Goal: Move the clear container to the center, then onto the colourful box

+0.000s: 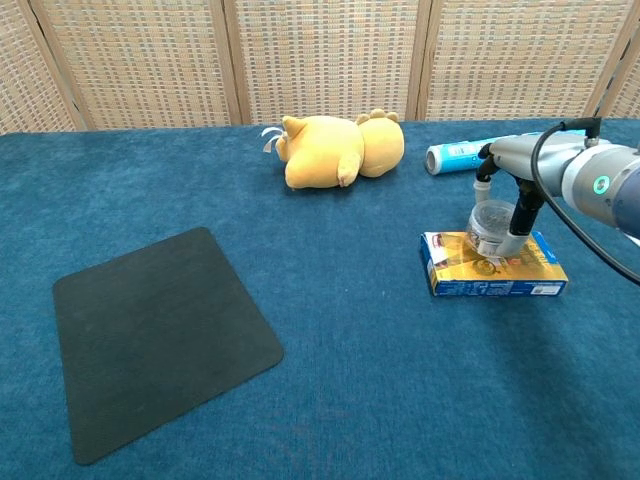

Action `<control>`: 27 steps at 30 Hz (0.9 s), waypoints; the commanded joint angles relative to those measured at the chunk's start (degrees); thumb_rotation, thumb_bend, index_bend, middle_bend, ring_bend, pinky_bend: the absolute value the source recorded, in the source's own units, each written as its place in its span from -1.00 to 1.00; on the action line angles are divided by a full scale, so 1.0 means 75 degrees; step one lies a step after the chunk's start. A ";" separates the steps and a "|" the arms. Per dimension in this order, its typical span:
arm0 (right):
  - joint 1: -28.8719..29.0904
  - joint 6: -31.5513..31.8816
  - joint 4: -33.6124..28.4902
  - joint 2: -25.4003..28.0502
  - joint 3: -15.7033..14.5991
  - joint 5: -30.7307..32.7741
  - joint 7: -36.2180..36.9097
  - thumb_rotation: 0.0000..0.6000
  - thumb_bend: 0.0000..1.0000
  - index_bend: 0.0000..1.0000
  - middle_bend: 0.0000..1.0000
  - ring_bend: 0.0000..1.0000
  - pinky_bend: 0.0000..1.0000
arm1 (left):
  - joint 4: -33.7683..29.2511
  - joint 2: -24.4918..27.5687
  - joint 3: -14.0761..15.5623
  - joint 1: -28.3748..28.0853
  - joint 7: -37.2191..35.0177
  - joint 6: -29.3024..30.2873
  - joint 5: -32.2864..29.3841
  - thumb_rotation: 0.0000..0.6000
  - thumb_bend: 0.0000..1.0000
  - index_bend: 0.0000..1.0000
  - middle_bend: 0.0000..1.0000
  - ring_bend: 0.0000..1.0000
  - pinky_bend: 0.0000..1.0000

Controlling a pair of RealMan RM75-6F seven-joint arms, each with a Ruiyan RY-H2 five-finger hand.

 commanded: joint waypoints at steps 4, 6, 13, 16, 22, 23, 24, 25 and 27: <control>-0.0046 -0.0027 -0.0126 0.0033 -0.0045 -0.0152 0.0114 1.00 -1.00 0.15 -1.00 -1.00 -0.92 | 0.0005 0.0000 -0.0003 0.0005 -0.0016 -0.0009 -0.0008 1.00 -0.49 -1.00 -1.00 -1.00 -1.00; -0.0062 0.0005 -0.0169 0.0034 -0.0076 -0.0233 0.0135 1.00 -1.00 0.08 -1.00 -1.00 -0.92 | 0.0007 0.0010 -0.0008 0.0005 -0.0034 -0.0021 -0.0019 1.00 -0.49 -1.00 -1.00 -1.00 -1.00; -0.0121 0.0017 -0.0238 0.0042 -0.0095 -0.0265 0.0230 1.00 -1.00 -0.37 -1.00 -1.00 -0.95 | -0.0017 0.0057 -0.0006 0.0044 -0.0147 0.0015 0.0040 1.00 -0.49 -1.00 -1.00 -1.00 -1.00; -0.0145 0.0048 -0.0240 0.0046 -0.0101 -0.0300 0.0262 1.00 -1.00 -0.42 -1.00 -1.00 -0.95 | -0.0022 0.0071 -0.0005 0.0056 -0.0168 0.0030 0.0057 1.00 -0.49 -1.00 -1.00 -1.00 -1.00; -0.0182 0.0084 -0.0253 0.0077 -0.0125 -0.0327 0.0265 1.00 -1.00 -0.46 -1.00 -1.00 -0.96 | -0.0047 0.0089 0.0002 0.0078 -0.0186 0.0066 0.0104 1.00 -0.49 -1.00 -1.00 -1.00 -1.00; -0.0192 0.0098 -0.0274 0.0093 -0.0132 -0.0333 0.0260 1.00 -1.00 -0.47 -1.00 -1.00 -0.96 | -0.0054 0.0095 0.0007 0.0085 -0.0189 0.0072 0.0114 1.00 -0.49 -1.00 -1.00 -1.00 -1.00; -0.0213 0.0140 -0.0306 0.0120 -0.0134 -0.0380 0.0279 1.00 -1.00 -0.47 -1.00 -1.00 -0.96 | -0.0061 0.0104 0.0004 0.0091 -0.0200 0.0080 0.0117 1.00 -0.49 -1.00 -1.00 -1.00 -1.00; -0.0250 0.0189 -0.0369 0.0173 -0.0151 -0.0452 0.0310 1.00 -1.00 -0.47 -1.00 -1.00 -0.96 | -0.0070 0.0113 0.0004 0.0104 -0.0207 0.0102 0.0128 1.00 -0.49 -1.00 -1.00 -1.00 -1.00; -0.0316 0.0269 -0.0481 0.0281 -0.0173 -0.0583 0.0371 1.00 -1.00 -0.48 -1.00 -1.00 -0.97 | -0.0074 0.0123 0.0004 0.0118 -0.0211 0.0124 0.0138 1.00 -0.49 -1.00 -1.00 -1.00 -1.00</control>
